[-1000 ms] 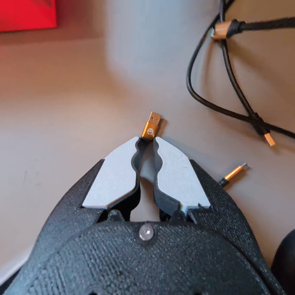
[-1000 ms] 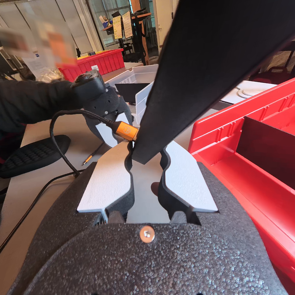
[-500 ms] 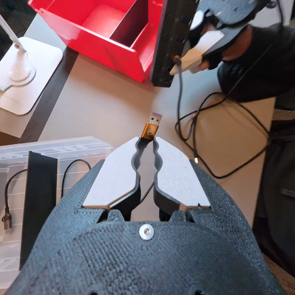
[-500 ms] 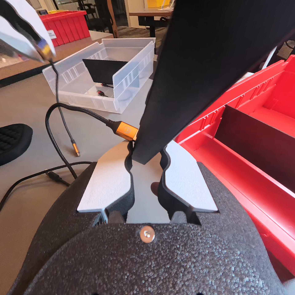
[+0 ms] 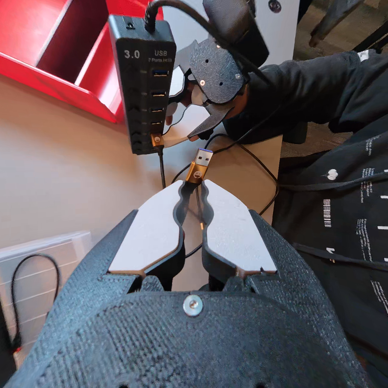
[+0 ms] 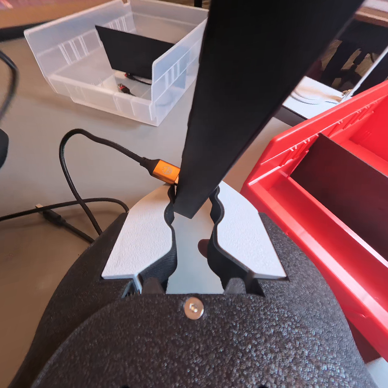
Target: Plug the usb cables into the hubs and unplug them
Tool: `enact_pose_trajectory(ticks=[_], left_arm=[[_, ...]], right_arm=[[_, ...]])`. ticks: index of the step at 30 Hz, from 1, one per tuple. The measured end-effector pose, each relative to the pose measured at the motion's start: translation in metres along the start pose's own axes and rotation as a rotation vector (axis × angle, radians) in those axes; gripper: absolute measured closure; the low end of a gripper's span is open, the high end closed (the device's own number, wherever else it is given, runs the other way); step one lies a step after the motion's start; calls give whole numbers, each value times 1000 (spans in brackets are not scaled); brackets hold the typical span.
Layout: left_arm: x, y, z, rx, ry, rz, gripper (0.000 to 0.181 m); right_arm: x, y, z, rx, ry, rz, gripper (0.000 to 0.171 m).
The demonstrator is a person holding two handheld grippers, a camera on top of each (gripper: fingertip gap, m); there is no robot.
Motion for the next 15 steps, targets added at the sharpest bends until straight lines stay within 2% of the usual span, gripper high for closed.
enact_pose_trajectory(ticks=[6,15], left_arm=[[-4,-45,4,7,30,39,168],[-7,-67,7,17,48,10,168]], right_arm=[[2,-3,4,-12,7,12,139],[2,-3,5,-35,-19,1,140]])
Point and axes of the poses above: each gripper's, where its closed fingertips meet, y back along the fingers, x out of its underside, z = x × y across the jaws, the point moved 1 cm from there along y, back along the fingers, and after that the axes turned 10 degrees about -x, right-handed, at the moved point
